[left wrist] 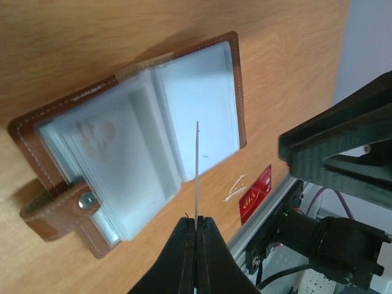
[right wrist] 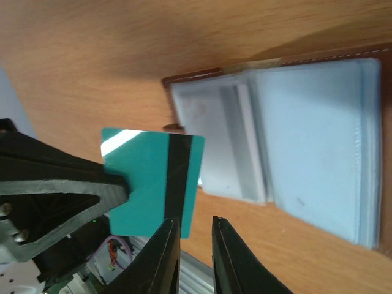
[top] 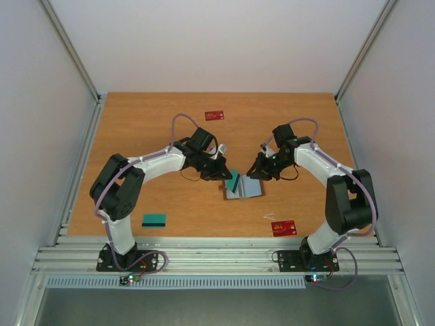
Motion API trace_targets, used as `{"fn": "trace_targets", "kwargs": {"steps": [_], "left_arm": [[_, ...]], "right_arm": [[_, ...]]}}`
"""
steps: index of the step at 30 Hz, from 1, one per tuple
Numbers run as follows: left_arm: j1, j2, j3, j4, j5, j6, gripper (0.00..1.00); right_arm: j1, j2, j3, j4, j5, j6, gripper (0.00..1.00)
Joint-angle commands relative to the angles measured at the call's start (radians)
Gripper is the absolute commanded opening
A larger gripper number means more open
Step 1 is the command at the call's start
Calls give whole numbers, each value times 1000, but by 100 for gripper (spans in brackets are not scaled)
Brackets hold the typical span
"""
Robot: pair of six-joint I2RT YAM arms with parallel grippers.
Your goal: Put the credit cards into the card holder
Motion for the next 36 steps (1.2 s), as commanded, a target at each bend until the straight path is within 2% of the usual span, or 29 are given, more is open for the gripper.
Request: {"fn": "trace_targets", "kwargs": {"steps": [1,16,27,36], "left_arm": [[9,62,69,41,66,49,0],[9,183,123,-30,72,89,0],[5,231,168,-106,72,131,0],[-8,270,184,-96,78,131,0]], "right_arm": [[-4,81,22,22,2,-57,17],[-72,298,9,34,43,-114,11],[-74,346,-19,45,60,-130,10],[-74,346,-18,48,45,-132,10]]}}
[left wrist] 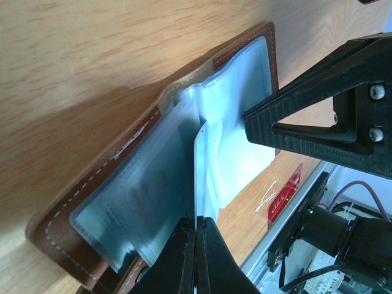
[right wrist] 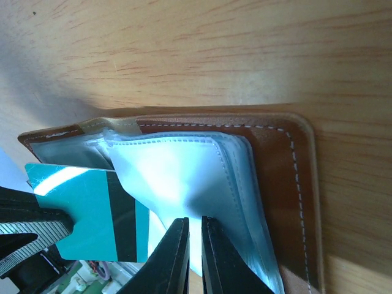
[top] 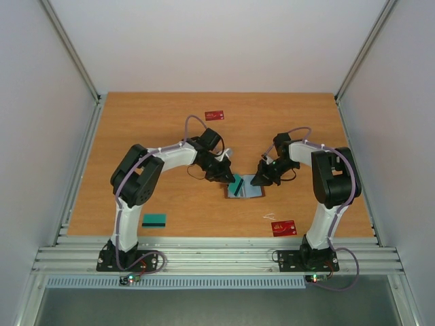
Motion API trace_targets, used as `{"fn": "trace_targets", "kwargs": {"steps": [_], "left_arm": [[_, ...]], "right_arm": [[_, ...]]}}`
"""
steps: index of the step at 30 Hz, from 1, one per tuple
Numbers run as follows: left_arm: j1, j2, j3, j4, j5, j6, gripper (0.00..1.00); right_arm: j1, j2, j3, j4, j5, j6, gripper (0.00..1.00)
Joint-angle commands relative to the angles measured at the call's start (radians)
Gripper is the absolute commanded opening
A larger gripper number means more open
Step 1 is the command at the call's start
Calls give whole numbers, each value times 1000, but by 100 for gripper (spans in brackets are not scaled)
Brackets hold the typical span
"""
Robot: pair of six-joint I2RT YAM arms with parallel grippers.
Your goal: Put the credit cards into the card holder
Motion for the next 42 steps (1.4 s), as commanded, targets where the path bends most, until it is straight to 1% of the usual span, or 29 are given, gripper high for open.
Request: {"fn": "trace_targets", "kwargs": {"steps": [1,9,20,35,42], "left_arm": [[-13,35,20,9,9,12,0],[-20,33,14,78,21,-26,0],[-20,-5,-41,164,22,-66,0],[-22,-24,-55,156,26,1,0],[-23,-23,-81,202,52,23,0]], "right_arm": [[-1,37,-24,11,54,-18,10],[-1,17,-24,-2,53,-9,9],[-1,-3,-18,-29,77,1,9],[-1,-22,-6,-45,85,5,10],[-1,-23,-6,-42,85,8,10]]}}
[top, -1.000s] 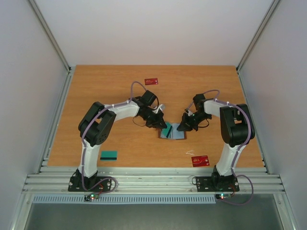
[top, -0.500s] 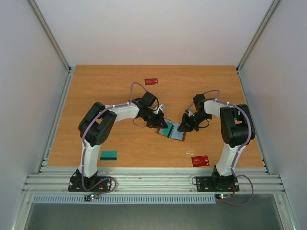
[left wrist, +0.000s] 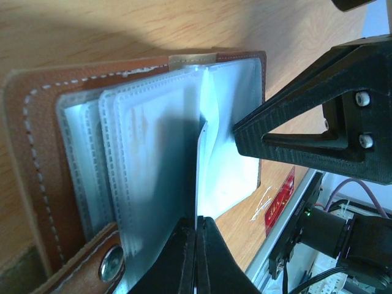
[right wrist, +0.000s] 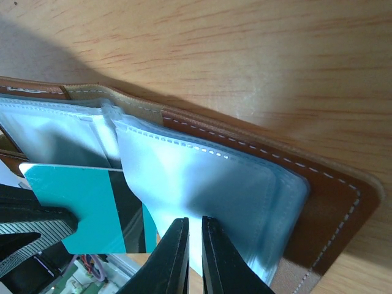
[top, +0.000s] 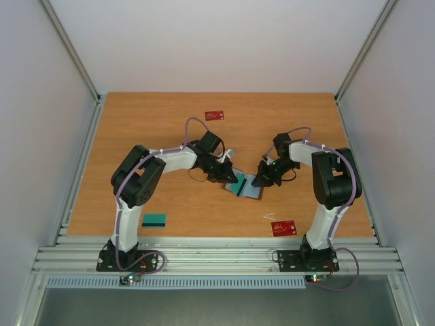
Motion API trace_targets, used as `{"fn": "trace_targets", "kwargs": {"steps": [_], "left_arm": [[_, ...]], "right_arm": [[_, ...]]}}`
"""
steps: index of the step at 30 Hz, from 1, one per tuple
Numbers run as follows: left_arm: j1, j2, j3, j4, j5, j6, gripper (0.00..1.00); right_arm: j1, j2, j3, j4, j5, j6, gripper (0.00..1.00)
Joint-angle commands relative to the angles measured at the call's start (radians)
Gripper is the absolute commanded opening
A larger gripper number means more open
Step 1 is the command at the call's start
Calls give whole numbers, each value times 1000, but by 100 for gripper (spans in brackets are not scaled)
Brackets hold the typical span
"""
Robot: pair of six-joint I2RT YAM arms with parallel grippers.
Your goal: Put the credit cards into the card holder
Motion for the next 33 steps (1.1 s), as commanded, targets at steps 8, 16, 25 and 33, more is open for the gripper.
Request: {"fn": "trace_targets", "kwargs": {"steps": [8,16,25,33], "left_arm": [[-12,-24,-44,106,39,39,0],[-12,24,15,94,16,36,0],[-12,73,80,54,18,44,0],[-11,98,105,44,29,55,0]], "right_arm": [[0,-20,-2,-24,61,5,11],[0,-55,1,-48,55,2,15],[0,-156,-24,-102,83,-6,19],[0,-211,-96,-123,145,14,15]]}}
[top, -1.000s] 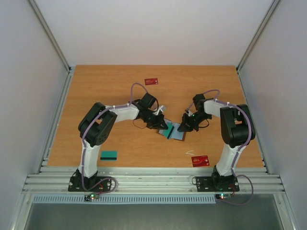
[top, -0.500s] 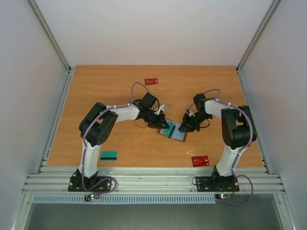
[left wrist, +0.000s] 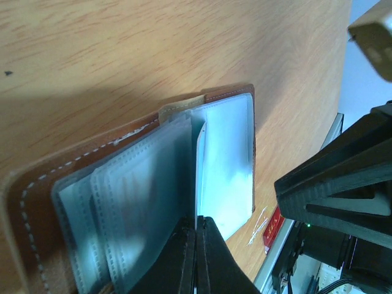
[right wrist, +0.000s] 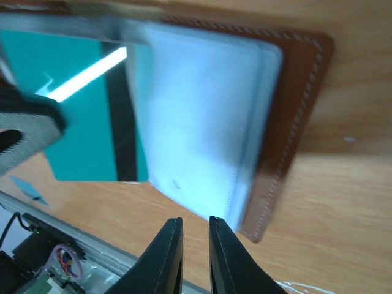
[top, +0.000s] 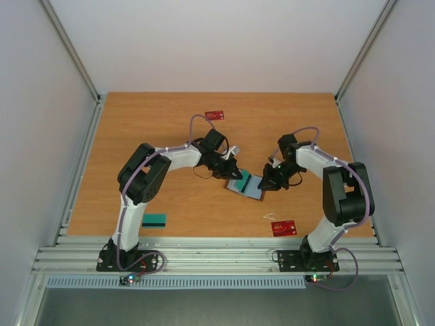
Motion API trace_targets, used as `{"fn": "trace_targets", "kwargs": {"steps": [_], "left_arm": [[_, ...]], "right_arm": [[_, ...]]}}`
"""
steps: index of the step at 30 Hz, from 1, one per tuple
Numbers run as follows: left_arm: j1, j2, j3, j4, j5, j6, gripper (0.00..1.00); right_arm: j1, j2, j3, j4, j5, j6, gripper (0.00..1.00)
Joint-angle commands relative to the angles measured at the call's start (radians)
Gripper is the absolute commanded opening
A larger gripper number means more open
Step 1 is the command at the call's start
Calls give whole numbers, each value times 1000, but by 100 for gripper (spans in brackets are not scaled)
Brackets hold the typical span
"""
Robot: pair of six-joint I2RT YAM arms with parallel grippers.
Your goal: Put the credit cards into the card holder
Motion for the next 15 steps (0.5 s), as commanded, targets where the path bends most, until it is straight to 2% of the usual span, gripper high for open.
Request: {"fn": "trace_targets", "kwargs": {"steps": [1,4,7,15], "left_arm": [[-4,28,28,-1,10,28,0],[-4,32,26,4,14,27,0],[-4,34,19,9,14,28,0],[-6,44,15,37,18,14,0]], "right_arm": [[0,-19,-41,-31,70,16,14],[0,-1,-59,-22,102,30,9],[-1,13,-65,-14,128,33,8],[0,78,-60,36,59,29,7]]}}
